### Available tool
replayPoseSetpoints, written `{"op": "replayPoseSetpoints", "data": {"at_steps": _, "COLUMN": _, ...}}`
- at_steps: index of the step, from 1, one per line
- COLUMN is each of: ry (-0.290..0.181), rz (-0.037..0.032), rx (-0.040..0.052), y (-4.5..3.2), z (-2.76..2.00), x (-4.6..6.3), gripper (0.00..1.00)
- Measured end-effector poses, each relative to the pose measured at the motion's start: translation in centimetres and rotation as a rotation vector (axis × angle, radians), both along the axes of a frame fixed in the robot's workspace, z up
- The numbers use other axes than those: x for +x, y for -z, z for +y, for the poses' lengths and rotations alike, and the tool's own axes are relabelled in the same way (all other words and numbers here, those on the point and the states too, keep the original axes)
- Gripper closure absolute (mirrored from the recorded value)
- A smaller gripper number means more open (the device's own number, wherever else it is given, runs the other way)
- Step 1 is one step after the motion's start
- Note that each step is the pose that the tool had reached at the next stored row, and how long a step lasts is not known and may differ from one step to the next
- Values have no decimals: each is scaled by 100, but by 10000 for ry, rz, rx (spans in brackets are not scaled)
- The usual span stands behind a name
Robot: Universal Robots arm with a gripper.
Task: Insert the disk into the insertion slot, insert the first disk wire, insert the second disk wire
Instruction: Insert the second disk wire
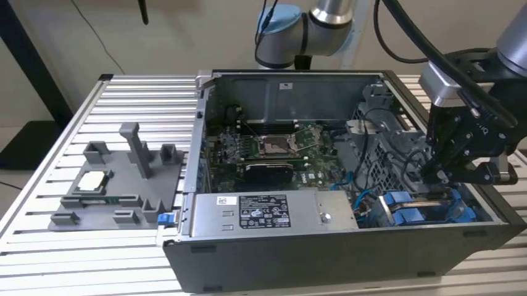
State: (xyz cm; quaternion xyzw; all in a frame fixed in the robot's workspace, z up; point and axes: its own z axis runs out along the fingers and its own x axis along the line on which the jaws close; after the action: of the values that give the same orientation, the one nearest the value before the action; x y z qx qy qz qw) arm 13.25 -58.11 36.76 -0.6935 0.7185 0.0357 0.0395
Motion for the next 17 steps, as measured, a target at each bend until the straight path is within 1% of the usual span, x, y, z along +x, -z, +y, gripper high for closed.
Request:
{"op": "replayPoseSetpoints", "data": {"at_steps": 3, "ry": -252, "rz": -71, "rx": -2, "y": 36, "z": 0, "x": -9, "gripper": 84}}
{"op": "replayPoseSetpoints", "data": {"at_steps": 4, "ry": -296, "rz": -113, "rx": -3, "y": 45, "z": 0, "x": -16, "gripper": 84}}
{"op": "replayPoseSetpoints", "data": {"at_steps": 5, "ry": -330, "rz": -173, "rx": -2, "y": 53, "z": 0, "x": -23, "gripper": 84}}
{"op": "replayPoseSetpoints", "data": {"at_steps": 6, "ry": -355, "rz": -265, "rx": -4, "y": 58, "z": 0, "x": -29, "gripper": 84}}
{"op": "replayPoseSetpoints", "data": {"at_steps": 8, "ry": -386, "rz": -508, "rx": -7, "y": 63, "z": 0, "x": -43, "gripper": 84}}
{"op": "replayPoseSetpoints", "data": {"at_steps": 9, "ry": -388, "rz": -550, "rx": -7, "y": 64, "z": -1, "x": -43, "gripper": 84}}
{"op": "replayPoseSetpoints", "data": {"at_steps": 13, "ry": -387, "rz": -571, "rx": -8, "y": 77, "z": 0, "x": -44, "gripper": 84}}
{"op": "replayPoseSetpoints", "data": {"at_steps": 16, "ry": -387, "rz": -634, "rx": -10, "y": 128, "z": 0, "x": -50, "gripper": 84}}
{"op": "replayPoseSetpoints", "data": {"at_steps": 17, "ry": -388, "rz": -645, "rx": -10, "y": 136, "z": 0, "x": -50, "gripper": 84}}
